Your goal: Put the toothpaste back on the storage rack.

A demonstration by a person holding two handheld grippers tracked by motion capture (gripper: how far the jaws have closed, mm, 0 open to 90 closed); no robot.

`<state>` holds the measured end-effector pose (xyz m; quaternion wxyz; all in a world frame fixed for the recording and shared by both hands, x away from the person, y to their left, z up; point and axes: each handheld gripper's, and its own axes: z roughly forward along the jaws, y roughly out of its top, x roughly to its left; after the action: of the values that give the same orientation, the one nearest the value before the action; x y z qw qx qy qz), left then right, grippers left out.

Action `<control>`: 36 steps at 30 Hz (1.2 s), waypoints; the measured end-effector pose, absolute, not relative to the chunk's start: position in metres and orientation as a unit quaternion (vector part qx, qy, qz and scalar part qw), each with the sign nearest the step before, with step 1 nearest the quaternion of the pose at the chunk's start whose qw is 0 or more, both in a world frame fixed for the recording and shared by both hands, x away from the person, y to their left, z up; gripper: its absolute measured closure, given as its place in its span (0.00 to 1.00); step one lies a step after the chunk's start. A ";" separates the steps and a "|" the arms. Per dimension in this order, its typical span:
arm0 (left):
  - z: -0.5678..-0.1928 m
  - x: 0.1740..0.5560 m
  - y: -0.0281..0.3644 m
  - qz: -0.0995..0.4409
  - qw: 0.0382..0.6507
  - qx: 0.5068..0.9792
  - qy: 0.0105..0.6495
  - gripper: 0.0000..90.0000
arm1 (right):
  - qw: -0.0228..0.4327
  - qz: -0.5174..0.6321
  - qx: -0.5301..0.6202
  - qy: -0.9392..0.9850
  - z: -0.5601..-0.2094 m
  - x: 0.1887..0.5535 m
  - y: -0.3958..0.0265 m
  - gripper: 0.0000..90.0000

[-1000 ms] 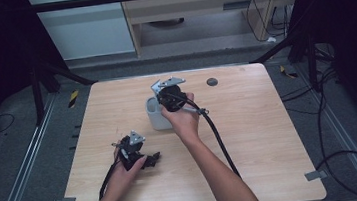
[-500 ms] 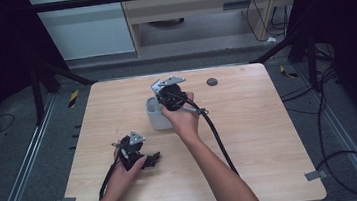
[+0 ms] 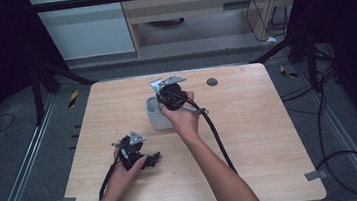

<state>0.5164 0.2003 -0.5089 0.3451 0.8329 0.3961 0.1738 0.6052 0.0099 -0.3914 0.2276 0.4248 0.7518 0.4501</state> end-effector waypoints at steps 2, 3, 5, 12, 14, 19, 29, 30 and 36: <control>-0.509 0.516 0.200 0.174 0.345 0.833 0.396 0.00 | 0.226 0.449 0.426 0.752 -0.392 0.605 0.010 0.85; -0.509 0.516 0.200 0.174 0.345 0.833 0.396 0.00 | 0.226 0.449 0.425 0.752 -0.392 0.605 0.010 0.85; -0.509 0.516 0.200 0.174 0.345 0.833 0.396 0.00 | 0.226 0.450 0.425 0.752 -0.392 0.605 0.011 0.85; -0.509 0.516 0.200 0.174 0.345 0.833 0.396 0.00 | 0.226 0.451 0.423 0.753 -0.391 0.604 0.011 0.85; -0.509 0.516 0.200 0.174 0.345 0.833 0.396 0.00 | 0.226 0.451 0.423 0.753 -0.390 0.604 0.011 0.85; -0.509 0.516 0.200 0.174 0.345 0.833 0.396 0.00 | 0.226 0.452 0.422 0.752 -0.388 0.603 0.009 0.84; -0.509 0.517 0.200 0.174 0.345 0.833 0.395 0.00 | 0.225 0.454 0.416 0.755 -0.383 0.597 0.007 0.76; -0.509 0.517 0.200 0.174 0.345 0.833 0.395 0.00 | 0.225 0.454 0.416 0.755 -0.383 0.597 0.007 0.76; -0.509 0.517 0.200 0.174 0.345 0.833 0.395 0.00 | 0.226 0.455 0.417 0.754 -0.379 0.594 0.003 0.69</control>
<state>0.5167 0.2003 -0.5089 0.3450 0.8334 0.3951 0.1743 0.5935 0.0032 -0.3788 0.2255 0.4174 0.7537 0.4548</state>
